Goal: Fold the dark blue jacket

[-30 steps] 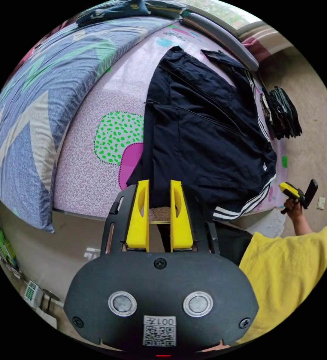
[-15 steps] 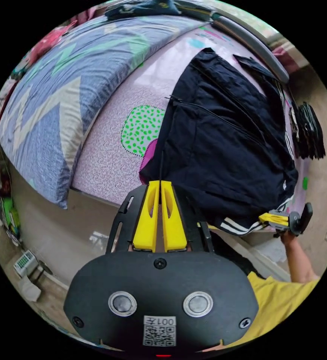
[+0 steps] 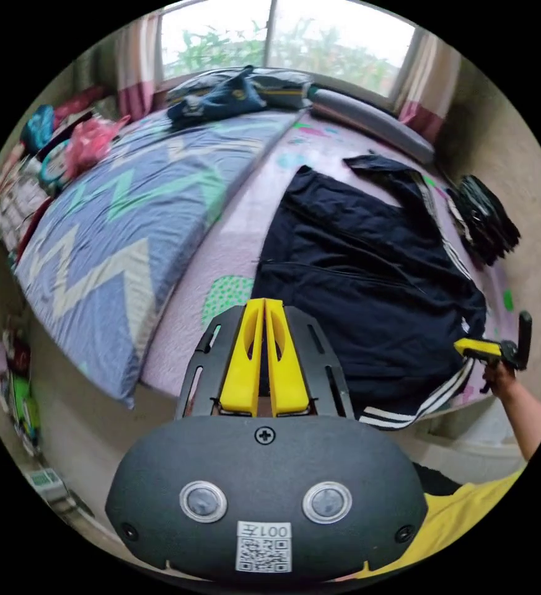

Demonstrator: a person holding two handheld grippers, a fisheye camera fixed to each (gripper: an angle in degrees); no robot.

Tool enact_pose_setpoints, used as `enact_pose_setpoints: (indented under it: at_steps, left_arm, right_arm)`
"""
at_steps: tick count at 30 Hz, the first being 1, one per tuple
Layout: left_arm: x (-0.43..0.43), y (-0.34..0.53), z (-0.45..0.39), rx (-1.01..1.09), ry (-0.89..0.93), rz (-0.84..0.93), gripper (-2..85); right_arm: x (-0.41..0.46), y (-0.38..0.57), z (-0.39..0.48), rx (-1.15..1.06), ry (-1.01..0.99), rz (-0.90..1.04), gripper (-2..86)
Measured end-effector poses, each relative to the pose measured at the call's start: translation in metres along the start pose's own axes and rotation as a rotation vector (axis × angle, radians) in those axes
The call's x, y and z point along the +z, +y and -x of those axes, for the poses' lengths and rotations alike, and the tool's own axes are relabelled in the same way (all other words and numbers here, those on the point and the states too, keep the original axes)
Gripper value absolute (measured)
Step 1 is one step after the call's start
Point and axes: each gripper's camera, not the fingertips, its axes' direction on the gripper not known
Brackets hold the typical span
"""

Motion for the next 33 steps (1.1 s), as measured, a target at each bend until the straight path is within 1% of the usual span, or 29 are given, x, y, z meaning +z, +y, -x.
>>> enact_pose_setpoints:
  at_steps: [2, 3, 4, 6, 8, 9, 11, 12, 14, 16, 20, 22, 24, 25, 26, 29, 30, 31, 33]
  left_arm:
    - [0.025, -0.010, -0.018, 0.094, 0.076, 0.043, -1.3]
    - [0.047, -0.016, -0.027, 0.132, 0.102, 0.091, -1.3]
    - [0.058, -0.018, -0.030, 0.145, 0.107, 0.114, -1.3]
    - [0.099, -0.023, -0.033, 0.166, 0.108, 0.196, -1.3]
    - [0.122, -0.020, -0.022, 0.144, 0.057, 0.246, -1.3]
    - [0.137, -0.016, -0.011, 0.119, 0.022, 0.291, -1.3]
    - [0.155, -0.008, 0.011, 0.074, 0.013, 0.353, -1.3]
    - [0.159, -0.003, 0.023, 0.052, 0.068, 0.342, -1.3]
    - [0.163, 0.003, 0.036, 0.018, 0.082, 0.339, -1.3]
    - [0.162, 0.009, 0.043, 0.012, 0.061, 0.326, -1.3]
    - [0.136, 0.032, 0.056, 0.056, 0.146, 0.224, -1.3]
    - [0.122, 0.051, 0.055, 0.119, 0.200, 0.193, -1.3]
    - [0.105, 0.082, 0.042, 0.274, 0.283, 0.156, -1.3]
    - [0.102, 0.090, 0.037, 0.317, 0.308, 0.157, -1.3]
    - [0.098, 0.107, 0.025, 0.403, 0.355, 0.162, -1.3]
    - [0.102, 0.148, -0.014, 0.629, 0.456, 0.223, -1.2]
    - [0.109, 0.164, -0.034, 0.719, 0.491, 0.257, -1.0]
    - [0.114, 0.173, -0.044, 0.764, 0.508, 0.272, -0.9]
    - [0.132, 0.208, -0.087, 0.963, 0.536, 0.323, 0.3]
  right_arm:
    - [0.001, -0.006, -0.013, 0.083, 0.073, -0.031, -0.1]
    - [0.002, -0.007, -0.027, 0.177, 0.115, -0.053, -0.1]
    - [0.005, -0.006, -0.042, 0.277, 0.130, -0.060, 0.0]
    - [0.013, -0.002, -0.061, 0.395, 0.127, -0.057, 0.0]
    - [0.026, 0.003, -0.072, 0.468, 0.113, -0.028, 0.0]
    - [0.037, 0.004, -0.075, 0.479, 0.118, 0.017, 0.0]
    - [0.051, 0.002, -0.074, 0.449, 0.155, 0.077, 0.0]
    - [0.056, 0.001, -0.072, 0.436, 0.176, 0.092, 0.0]
    - [0.055, -0.001, -0.067, 0.415, 0.204, 0.075, 0.1]
    - [0.042, 0.004, -0.053, 0.351, 0.175, -0.023, 0.1]
    - [0.023, 0.031, -0.025, 0.274, 0.034, -0.165, 0.3]
    - [0.027, 0.057, -0.006, 0.248, -0.069, -0.198, 0.5]
    - [0.039, 0.077, 0.008, 0.259, -0.123, -0.194, 0.9]
    - [0.050, 0.089, 0.016, 0.271, -0.152, -0.183, 1.0]
    - [0.056, 0.095, 0.019, 0.281, -0.164, -0.176, 1.1]
    - [0.089, 0.123, 0.029, 0.380, -0.215, -0.167, 1.3]
    - [0.102, 0.134, 0.027, 0.440, -0.238, -0.175, 1.3]
    - [0.115, 0.145, 0.023, 0.511, -0.266, -0.189, 1.4]
    - [0.132, 0.161, 0.014, 0.620, -0.314, -0.230, 1.4]
